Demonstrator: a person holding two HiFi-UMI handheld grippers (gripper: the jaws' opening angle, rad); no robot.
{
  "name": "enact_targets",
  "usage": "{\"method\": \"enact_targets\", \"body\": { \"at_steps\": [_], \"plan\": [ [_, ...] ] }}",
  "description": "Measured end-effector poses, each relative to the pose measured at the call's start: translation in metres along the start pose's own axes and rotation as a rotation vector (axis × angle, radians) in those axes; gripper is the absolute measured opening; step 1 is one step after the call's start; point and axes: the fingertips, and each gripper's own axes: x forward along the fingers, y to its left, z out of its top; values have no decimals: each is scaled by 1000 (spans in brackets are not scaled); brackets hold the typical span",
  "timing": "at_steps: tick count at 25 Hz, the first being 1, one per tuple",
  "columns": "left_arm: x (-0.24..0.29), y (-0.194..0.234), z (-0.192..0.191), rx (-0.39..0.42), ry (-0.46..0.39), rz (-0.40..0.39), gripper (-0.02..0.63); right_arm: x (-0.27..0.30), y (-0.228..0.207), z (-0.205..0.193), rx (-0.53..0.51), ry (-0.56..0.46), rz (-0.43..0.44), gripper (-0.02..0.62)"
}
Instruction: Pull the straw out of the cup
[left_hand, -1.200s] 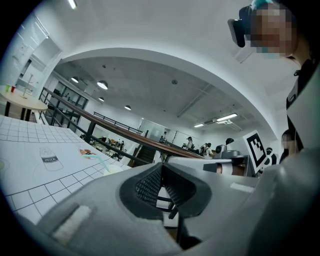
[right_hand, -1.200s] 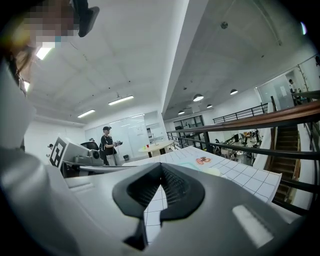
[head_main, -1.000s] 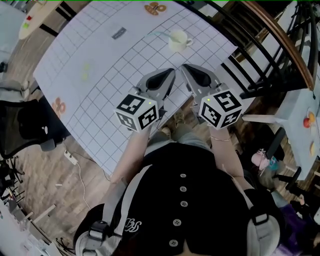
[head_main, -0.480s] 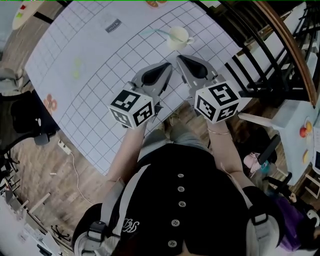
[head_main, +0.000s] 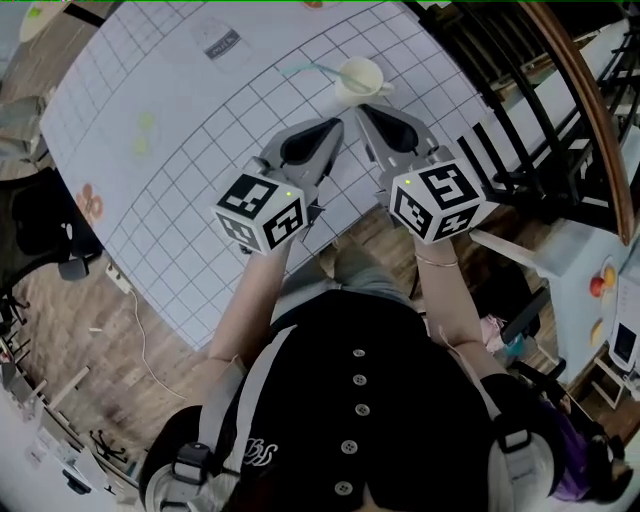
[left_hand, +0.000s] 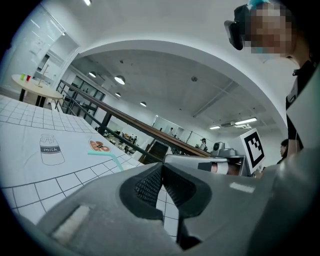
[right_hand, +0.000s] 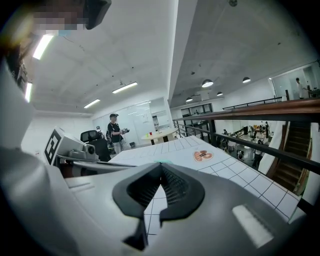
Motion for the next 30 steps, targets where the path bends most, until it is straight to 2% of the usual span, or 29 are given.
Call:
{"method": "enact_targets", "body": {
  "at_steps": [8, 12, 25, 30],
  "plan": [
    [21, 24, 2, -19, -4, 39, 0, 27, -22, -2, -8, 17, 31, 0],
    [24, 39, 0, -33, -2, 68, 0, 44, -32, -8, -41, 53, 39, 28],
    [34, 76, -12, -102, 2, 122, 0, 93, -37, -34, -292, 201, 75, 109],
    [34, 85, -15, -120, -1, 143, 0, 102, -36, -44, -358, 247, 83, 115]
  ]
}}
